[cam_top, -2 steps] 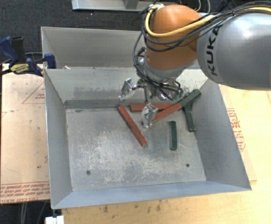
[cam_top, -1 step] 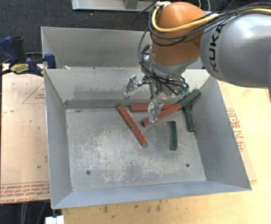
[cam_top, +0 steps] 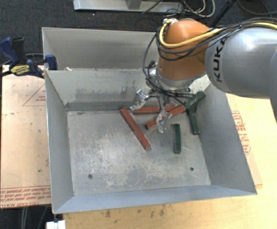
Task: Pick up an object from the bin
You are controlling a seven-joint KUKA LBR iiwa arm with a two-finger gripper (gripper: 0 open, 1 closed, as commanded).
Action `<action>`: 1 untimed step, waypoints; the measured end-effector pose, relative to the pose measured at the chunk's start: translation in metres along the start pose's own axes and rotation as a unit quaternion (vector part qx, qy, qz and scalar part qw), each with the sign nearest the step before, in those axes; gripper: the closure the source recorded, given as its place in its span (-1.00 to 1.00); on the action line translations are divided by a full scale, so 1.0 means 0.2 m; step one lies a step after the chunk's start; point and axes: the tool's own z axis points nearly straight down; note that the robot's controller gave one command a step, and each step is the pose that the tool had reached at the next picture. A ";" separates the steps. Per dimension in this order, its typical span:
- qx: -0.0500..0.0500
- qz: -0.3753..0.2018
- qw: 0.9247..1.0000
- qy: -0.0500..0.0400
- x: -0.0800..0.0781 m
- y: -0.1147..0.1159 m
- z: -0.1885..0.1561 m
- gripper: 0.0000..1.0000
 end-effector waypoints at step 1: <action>-0.003 0.089 0.996 0.003 0.23 -0.12 0.24 1.00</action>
Offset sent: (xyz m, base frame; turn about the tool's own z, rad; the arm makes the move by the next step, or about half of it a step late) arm 0.0000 0.0000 0.0000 0.0000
